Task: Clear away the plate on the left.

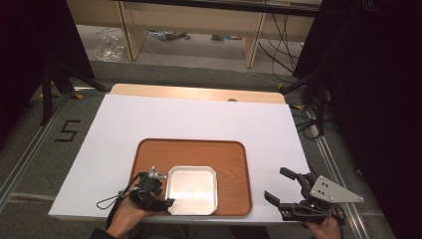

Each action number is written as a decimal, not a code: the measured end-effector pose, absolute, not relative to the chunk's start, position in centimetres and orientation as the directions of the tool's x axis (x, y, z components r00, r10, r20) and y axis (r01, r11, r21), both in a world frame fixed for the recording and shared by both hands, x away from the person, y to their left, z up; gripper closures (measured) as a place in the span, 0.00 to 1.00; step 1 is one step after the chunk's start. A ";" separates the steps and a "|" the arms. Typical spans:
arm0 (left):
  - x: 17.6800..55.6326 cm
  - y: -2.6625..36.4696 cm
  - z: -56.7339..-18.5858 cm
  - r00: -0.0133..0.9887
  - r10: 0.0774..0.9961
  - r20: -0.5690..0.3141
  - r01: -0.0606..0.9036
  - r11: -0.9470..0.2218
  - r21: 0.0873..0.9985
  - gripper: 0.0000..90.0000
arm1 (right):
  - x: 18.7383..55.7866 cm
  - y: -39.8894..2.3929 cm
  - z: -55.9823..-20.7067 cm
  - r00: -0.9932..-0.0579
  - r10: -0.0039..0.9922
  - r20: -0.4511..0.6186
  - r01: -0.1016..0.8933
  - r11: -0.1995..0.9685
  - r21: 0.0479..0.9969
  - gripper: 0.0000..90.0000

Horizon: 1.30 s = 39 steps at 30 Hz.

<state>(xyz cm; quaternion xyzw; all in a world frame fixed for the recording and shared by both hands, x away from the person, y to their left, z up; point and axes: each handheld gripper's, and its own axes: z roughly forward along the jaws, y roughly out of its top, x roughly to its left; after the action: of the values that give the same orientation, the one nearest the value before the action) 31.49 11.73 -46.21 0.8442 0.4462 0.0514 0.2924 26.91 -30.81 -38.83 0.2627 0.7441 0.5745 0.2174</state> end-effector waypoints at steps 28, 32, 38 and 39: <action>30.9 13.7 -43.8 0.564 0.811 -0.156 0.660 -0.329 0.676 0.29 | 26.9 -30.8 -38.9 -0.768 0.640 -0.023 0.140 0.203 0.969 0.17; 30.6 14.1 -43.3 0.574 0.805 -0.150 0.635 -0.322 0.702 0.27 | 26.8 -30.8 -38.8 -0.768 0.641 -0.011 0.150 0.196 0.969 0.17; 30.1 14.5 -43.0 0.533 0.828 -0.175 0.602 -0.226 0.766 0.26 | 26.8 -30.8 -38.8 -0.769 0.640 -0.010 0.154 0.201 0.967 0.17; 30.0 14.6 -42.9 0.539 0.824 -0.172 0.595 -0.228 0.771 0.25 | 26.9 -30.8 -38.9 -0.767 0.641 -0.022 0.138 0.199 0.970 0.17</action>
<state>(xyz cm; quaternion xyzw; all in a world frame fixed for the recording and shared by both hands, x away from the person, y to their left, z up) 30.04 14.63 -42.88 0.7713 0.4600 0.1375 0.4178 26.93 -30.76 -38.88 0.2621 0.7429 0.5760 0.2183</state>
